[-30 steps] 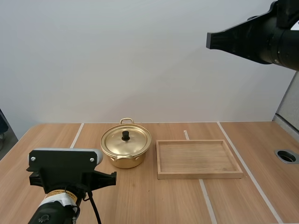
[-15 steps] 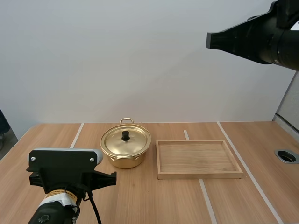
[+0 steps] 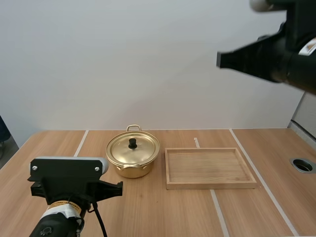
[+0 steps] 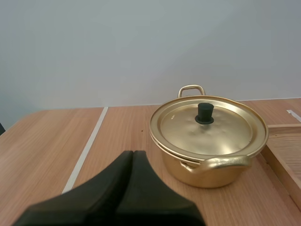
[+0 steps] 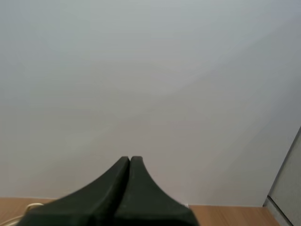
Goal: Open the pot, put the pineapple inside, and close it
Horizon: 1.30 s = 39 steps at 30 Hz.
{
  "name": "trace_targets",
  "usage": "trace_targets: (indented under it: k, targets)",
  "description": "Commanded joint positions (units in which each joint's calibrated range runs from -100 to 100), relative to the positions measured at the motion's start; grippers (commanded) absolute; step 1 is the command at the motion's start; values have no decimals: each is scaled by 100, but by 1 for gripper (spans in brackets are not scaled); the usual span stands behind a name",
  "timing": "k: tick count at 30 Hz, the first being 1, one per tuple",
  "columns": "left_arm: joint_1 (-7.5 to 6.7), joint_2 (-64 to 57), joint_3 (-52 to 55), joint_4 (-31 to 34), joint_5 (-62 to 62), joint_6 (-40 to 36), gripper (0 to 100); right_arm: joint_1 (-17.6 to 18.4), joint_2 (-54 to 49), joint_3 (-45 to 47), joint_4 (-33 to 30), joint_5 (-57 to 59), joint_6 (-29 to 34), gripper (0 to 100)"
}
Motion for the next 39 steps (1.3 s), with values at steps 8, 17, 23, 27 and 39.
trace_targets:
  k: [8, 17, 23, 27, 39]
  targets:
    - [-17, -18, 7, 33, -77, 16, 0, -16, -1725, 3238, -86, -1253, -1, 0]
    - [-17, -18, 7, 33, -77, 16, 0, 0, -2294, 4763, -258, -1887, 516, 0]
    - [-17, -18, 7, 33, -77, 16, 0, 116, -2294, 5243, -403, -1732, 667, 0]
    - [-17, -18, 7, 33, -77, 16, 0, 222, -2294, 5483, -433, -1930, 671, 0]
    - [-17, -18, 7, 33, -77, 16, 0, 242, -2294, 5601, -612, -2264, 680, 0]
